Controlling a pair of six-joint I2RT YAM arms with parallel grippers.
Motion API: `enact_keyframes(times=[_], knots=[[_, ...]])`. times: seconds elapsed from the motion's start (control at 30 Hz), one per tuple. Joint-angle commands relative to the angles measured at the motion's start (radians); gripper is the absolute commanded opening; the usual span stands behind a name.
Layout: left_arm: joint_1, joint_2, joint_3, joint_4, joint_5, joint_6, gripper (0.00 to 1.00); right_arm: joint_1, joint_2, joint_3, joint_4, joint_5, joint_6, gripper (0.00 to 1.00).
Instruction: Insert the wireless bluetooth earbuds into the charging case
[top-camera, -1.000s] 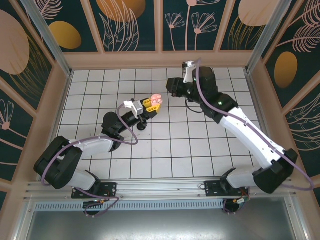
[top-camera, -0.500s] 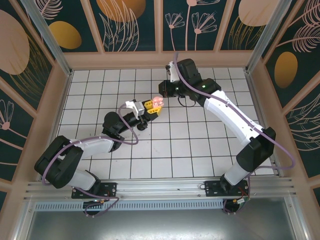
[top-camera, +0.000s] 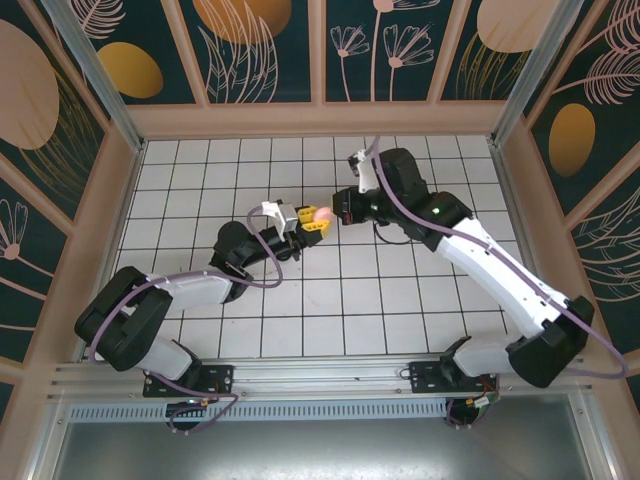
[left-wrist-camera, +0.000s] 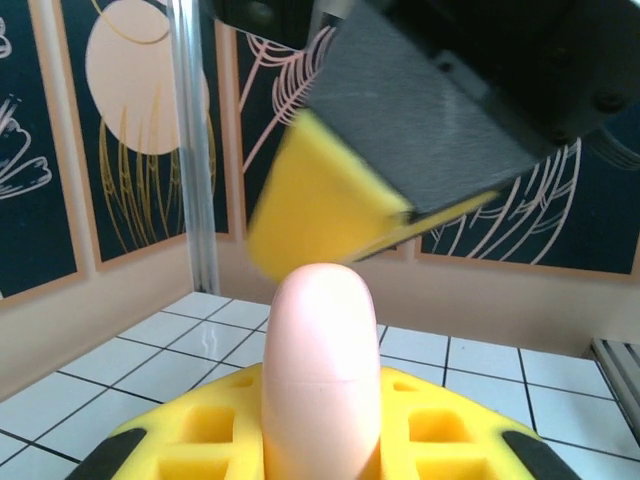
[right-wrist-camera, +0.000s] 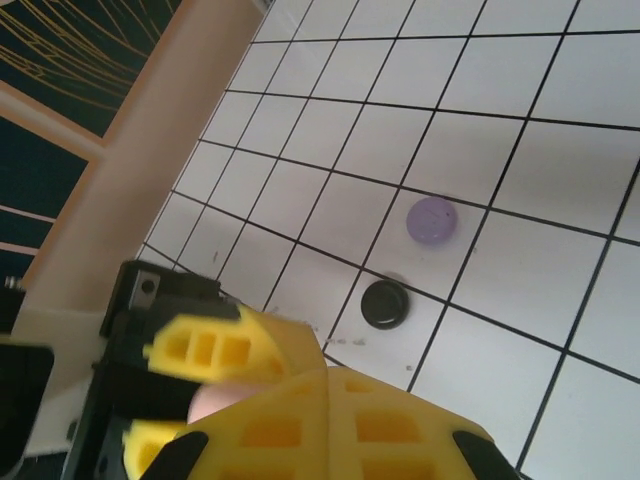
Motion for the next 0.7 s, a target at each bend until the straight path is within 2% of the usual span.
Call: enact_keyframes(times=[0.0,0.23,0.43,0.5,0.67], knots=[[0.013,0.007,0.041,0.066,-0.041,-0.032,0.0,-0.021,-0.053,-0.03,0.012,0.012,0.05,0.04],[0.013,0.013,0.037,0.068,-0.043,-0.057,0.0,-0.067,-0.068,-0.034,0.054,0.03,0.076,0.05],[0.012,0.03,0.043,0.029,-0.063,-0.081,0.0,-0.105,-0.117,-0.133,0.122,0.073,0.126,0.08],[0.012,0.049,0.068,-0.04,-0.084,-0.103,0.0,-0.124,-0.143,-0.189,0.147,0.085,0.154,0.09],[0.012,0.158,0.229,-0.36,-0.108,-0.237,0.0,-0.13,-0.187,-0.297,0.173,0.138,0.205,0.13]])
